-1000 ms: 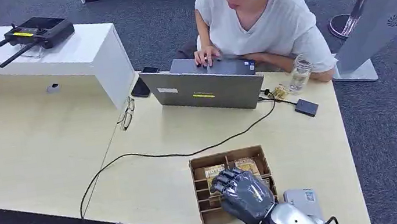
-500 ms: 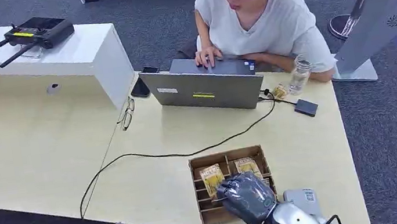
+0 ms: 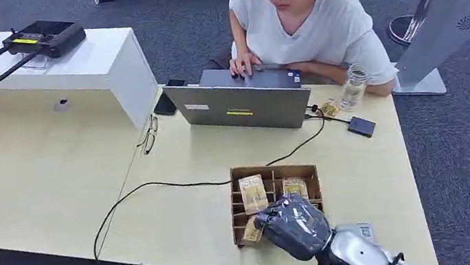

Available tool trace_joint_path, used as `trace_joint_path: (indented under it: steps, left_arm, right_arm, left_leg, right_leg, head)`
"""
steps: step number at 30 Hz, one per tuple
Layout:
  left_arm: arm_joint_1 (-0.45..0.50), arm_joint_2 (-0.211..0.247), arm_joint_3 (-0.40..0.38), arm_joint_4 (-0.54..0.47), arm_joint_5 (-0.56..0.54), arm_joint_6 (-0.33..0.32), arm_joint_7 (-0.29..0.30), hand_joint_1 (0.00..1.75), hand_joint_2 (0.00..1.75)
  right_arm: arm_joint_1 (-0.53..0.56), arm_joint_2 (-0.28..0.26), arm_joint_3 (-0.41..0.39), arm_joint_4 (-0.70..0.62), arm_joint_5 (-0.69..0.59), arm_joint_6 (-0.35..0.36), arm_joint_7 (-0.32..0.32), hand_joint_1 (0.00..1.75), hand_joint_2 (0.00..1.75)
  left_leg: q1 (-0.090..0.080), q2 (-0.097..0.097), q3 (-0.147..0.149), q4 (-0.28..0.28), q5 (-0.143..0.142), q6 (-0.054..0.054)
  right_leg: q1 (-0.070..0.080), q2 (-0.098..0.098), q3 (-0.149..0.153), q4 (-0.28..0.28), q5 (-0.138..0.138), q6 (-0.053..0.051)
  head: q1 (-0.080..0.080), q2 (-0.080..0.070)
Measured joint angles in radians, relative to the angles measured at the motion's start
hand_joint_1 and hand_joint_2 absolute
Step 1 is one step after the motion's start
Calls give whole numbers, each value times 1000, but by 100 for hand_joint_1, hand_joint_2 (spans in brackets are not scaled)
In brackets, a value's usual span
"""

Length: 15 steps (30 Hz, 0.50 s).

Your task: Pass the card to the sensor for recognition and then transmit it.

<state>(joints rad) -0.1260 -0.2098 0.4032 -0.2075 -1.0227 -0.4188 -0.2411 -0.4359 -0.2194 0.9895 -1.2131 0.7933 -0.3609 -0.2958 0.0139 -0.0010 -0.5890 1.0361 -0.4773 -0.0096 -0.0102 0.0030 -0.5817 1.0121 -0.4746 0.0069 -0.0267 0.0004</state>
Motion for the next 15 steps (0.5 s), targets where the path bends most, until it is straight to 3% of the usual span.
trace_joint_path:
  steps: [9,15]
  left_arm:
    - [1,1,0,0,62,31,-11,0,0]
    - [1,0,1,0,78,35,-11,0,0]
  right_arm:
    - [-64,-1,-158,-106,-2,-1,-24,175,175]
    - [-86,-1,-207,-167,0,7,-14,175,175]
  left_leg:
    - [0,-1,0,0,1,0]
    - [0,-1,0,0,1,0]
  right_leg:
    - [0,-2,1,0,1,0]
    - [0,-2,0,0,1,0]
  head:
    - [0,0]
    - [0,0]
